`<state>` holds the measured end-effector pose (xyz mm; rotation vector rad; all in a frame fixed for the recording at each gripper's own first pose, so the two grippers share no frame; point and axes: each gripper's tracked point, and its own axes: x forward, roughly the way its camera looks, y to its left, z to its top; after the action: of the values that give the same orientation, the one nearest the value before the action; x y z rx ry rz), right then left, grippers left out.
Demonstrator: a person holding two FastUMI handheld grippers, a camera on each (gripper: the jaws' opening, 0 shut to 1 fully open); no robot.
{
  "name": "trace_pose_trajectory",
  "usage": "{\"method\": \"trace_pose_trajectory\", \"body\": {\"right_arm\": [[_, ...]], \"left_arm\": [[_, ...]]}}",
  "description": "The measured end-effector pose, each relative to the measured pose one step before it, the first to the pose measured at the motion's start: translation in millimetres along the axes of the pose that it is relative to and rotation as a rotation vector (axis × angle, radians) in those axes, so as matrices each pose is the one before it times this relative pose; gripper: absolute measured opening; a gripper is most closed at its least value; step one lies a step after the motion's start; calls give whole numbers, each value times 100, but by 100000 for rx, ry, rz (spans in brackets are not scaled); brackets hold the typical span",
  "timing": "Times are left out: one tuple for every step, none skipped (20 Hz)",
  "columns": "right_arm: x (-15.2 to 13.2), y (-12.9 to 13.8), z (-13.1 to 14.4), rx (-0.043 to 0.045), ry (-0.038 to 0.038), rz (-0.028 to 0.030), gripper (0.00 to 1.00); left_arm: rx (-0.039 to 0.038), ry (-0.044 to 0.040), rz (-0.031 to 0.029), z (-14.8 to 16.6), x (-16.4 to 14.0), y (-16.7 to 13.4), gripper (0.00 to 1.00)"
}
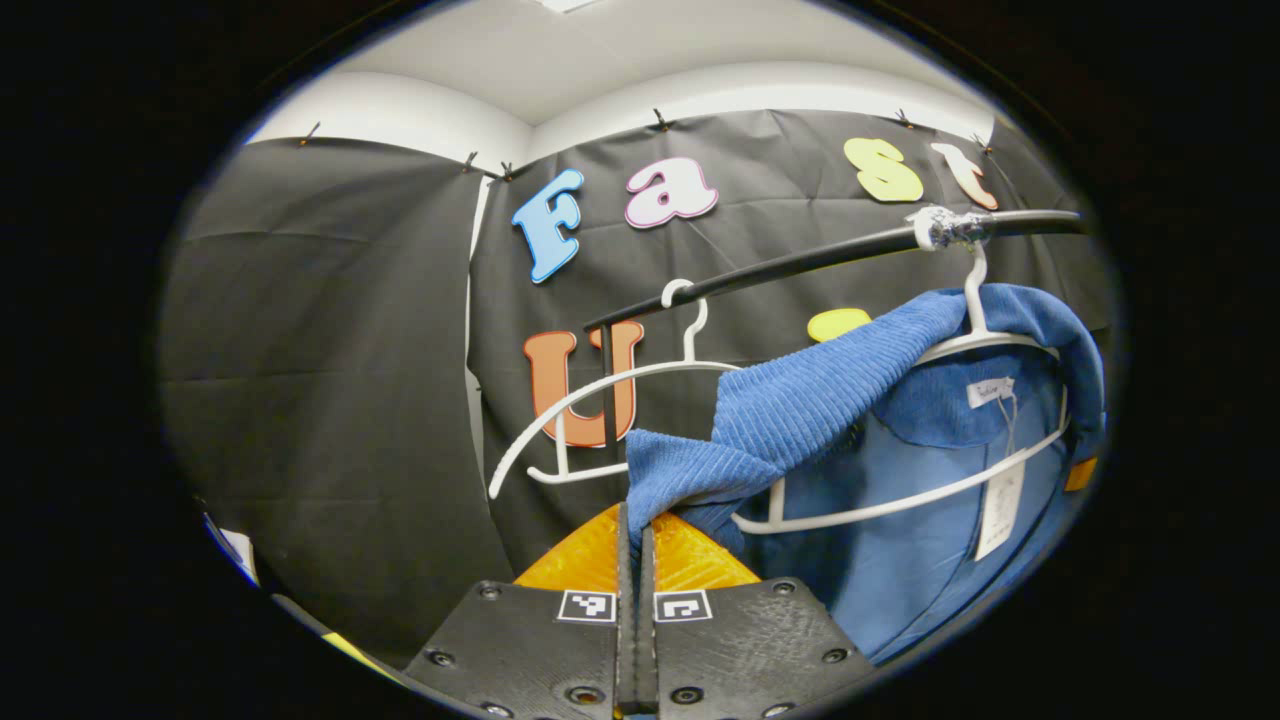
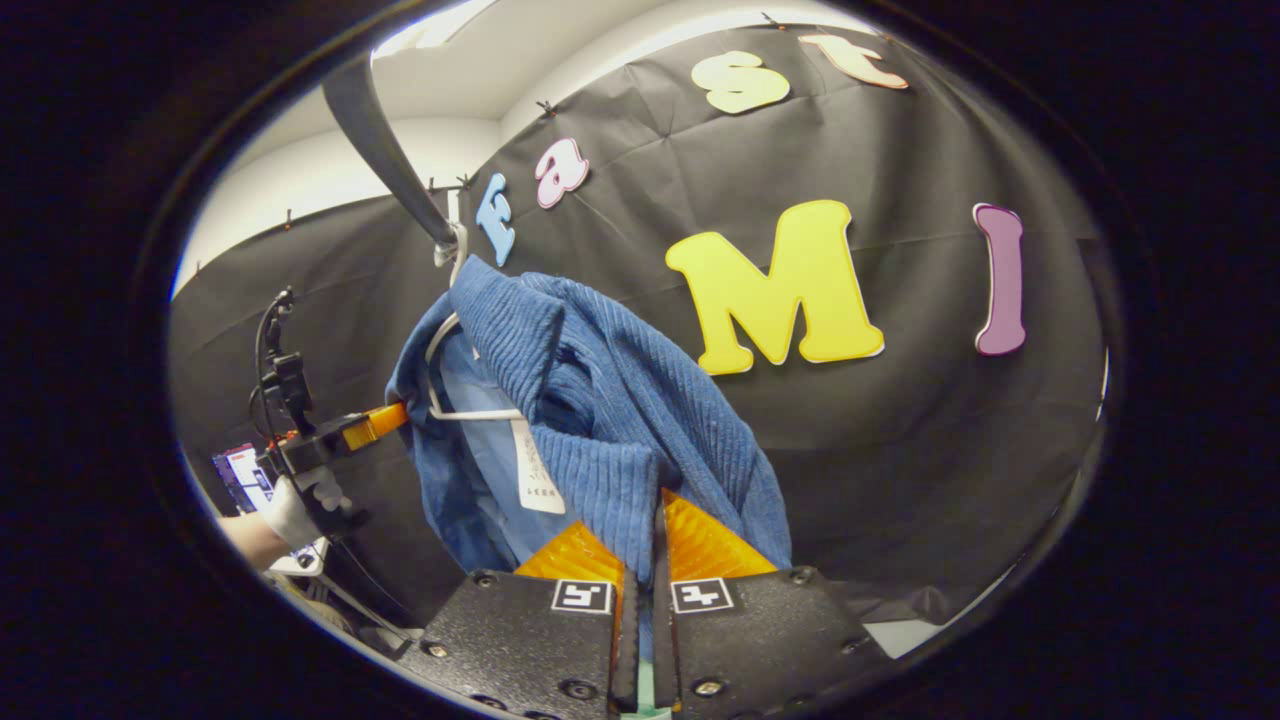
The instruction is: Grasp the clothes on the hanger with both hands and then place them into the laundry hamper below.
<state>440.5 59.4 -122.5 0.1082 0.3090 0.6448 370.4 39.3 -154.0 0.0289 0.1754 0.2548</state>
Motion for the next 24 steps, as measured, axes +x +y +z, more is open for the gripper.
{"method": "trace_pose_trajectory", "body": {"right_arm": [[-165, -308, 228, 1113, -405, -129, 9], [-34, -129, 457, 1224, -1956, 778, 9], [-33, -594, 27, 500, -411, -1791, 7], [-30, -275, 317, 102, -1022, -361, 6], [18, -296, 399, 334, -909, -1132, 5], [38, -80, 277, 560, -483, -267, 4], [24, -300, 489, 650, -1130, -1010, 4], [12, -235, 462, 554, -957, -323, 5], [-10, -365, 562, 451, -1570, -1520, 4], [52, -452, 564, -125, -1486, -1531, 4], [70, -352, 478, -256, -1172, -1936, 5], [99, -493, 656, -212, -1553, -1914, 4], [48, -295, 684, 70, -1515, -1938, 4], [56, -172, 774, 890, -1610, -799, 4], [87, -216, 700, 1020, -1793, -1223, 4], [136, -287, 857, 981, -1983, -1309, 5], [264, -332, 863, 640, -2084, -1465, 5], [339, -202, 689, -133, -1084, -1079, 4], [319, -278, 664, -95, -1039, -1252, 4], [295, -83, 638, -322, -1193, -848, 4], [421, -172, 361, -550, -798, -954, 4], [422, -212, -220, -783, 1029, -1357, 4], [283, -56, -300, -533, 974, -804, 4], [416, 67, -180, -79, -125, -519, 4]], "left_arm": [[-17, -27, 39, -29, -269, 16, 0], [184, -206, 227, 100, -163, 14, 0], [295, -128, 468, 141, -77, 92, 0], [55, -349, 253, 198, 106, 139, 0], [-200, -60, 196, 244, -2, 90, 0], [-41, -188, 206, 290, 80, 285, 5], [-45, -54, 228, 244, 193, 311, 0], [-33, -317, 212, 320, 152, 237, 5], [332, -293, 217, 262, 190, 196, 0], [240, -395, 43, 315, 184, 148, 0], [187, -208, -158, 327, 88, 124, 0], [374, -153, 8, 286, 82, 44, 0], [608, -533, 198, 367, 9, 174, 5], [368, -316, 256, 348, 48, 120, 0], [-135, -680, 458, 475, 35, 107, 0], [-457, -109, 221, 319, 86, 24, 0], [-581, -121, 74, 305, 114, -8, 5], [-431, -281, 166, 356, 145, 102, 0], [-428, -500, 111, 537, 175, 175, 0], [48, -553, -339, 470, 363, 9, 0], [303, -547, -663, 495, 485, 203, 0], [-192, 210, -1176, 307, 488, 25, 0], [-954, 648, -1304, -9, 578, 132, 0], [-1655, 1432, -1562, -123, 462, 57, 0]]}}
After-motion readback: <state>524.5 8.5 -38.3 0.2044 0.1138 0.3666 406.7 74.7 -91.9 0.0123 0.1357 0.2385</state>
